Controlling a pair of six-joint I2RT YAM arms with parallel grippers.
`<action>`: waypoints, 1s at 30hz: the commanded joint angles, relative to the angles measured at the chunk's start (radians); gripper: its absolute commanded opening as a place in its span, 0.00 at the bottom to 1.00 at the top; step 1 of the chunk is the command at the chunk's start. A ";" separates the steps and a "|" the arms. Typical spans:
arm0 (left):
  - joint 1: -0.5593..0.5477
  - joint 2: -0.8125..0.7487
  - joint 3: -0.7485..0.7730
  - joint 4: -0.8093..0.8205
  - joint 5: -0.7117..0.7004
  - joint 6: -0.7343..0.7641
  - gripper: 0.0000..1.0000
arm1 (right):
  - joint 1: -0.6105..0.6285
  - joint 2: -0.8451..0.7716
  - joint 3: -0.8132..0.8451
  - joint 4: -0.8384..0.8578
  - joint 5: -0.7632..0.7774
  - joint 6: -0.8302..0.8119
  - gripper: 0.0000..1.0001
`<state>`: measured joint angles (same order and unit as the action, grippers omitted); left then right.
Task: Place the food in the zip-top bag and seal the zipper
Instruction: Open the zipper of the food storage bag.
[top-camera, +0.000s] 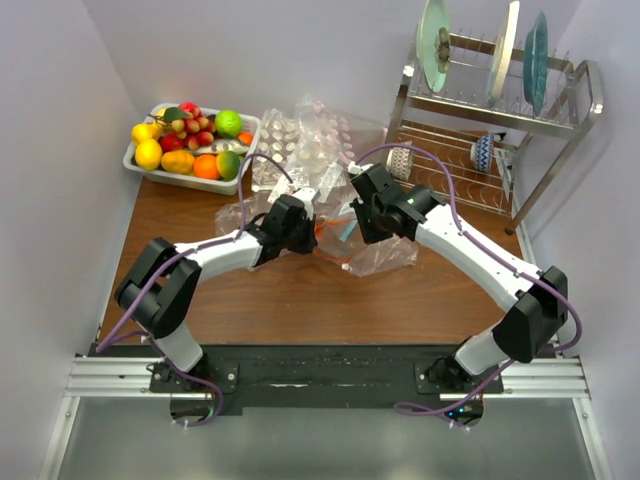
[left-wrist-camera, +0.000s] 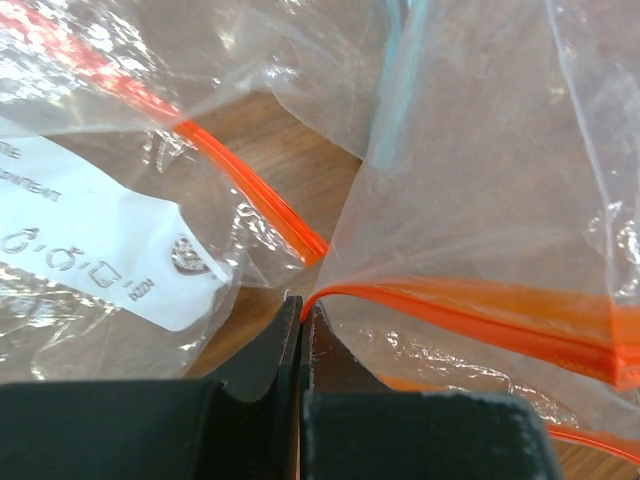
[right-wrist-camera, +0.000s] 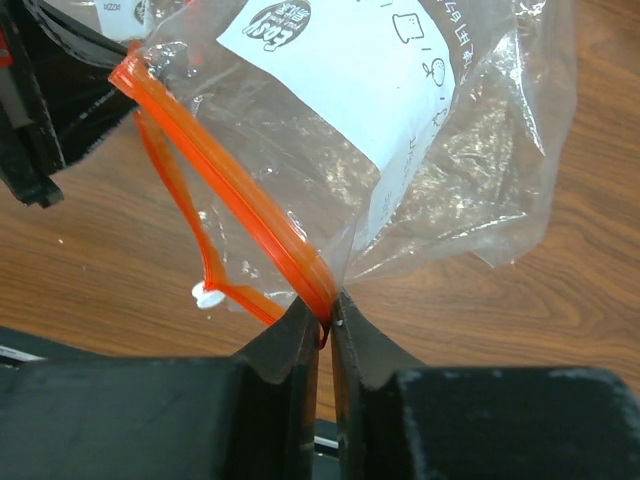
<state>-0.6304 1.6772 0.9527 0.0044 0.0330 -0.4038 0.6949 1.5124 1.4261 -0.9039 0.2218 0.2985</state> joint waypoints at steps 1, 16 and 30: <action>0.011 -0.045 -0.023 0.095 0.102 0.008 0.00 | 0.011 0.017 0.028 0.048 -0.012 0.005 0.16; 0.011 -0.083 0.052 -0.033 0.208 -0.006 0.00 | 0.032 0.120 0.025 0.161 0.056 -0.030 0.26; 0.066 0.009 0.106 -0.032 0.203 0.059 0.04 | 0.075 0.135 0.106 0.004 0.106 0.011 0.00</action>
<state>-0.5968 1.6596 1.0122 -0.0406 0.2230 -0.3954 0.7689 1.6611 1.4284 -0.8124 0.2974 0.2897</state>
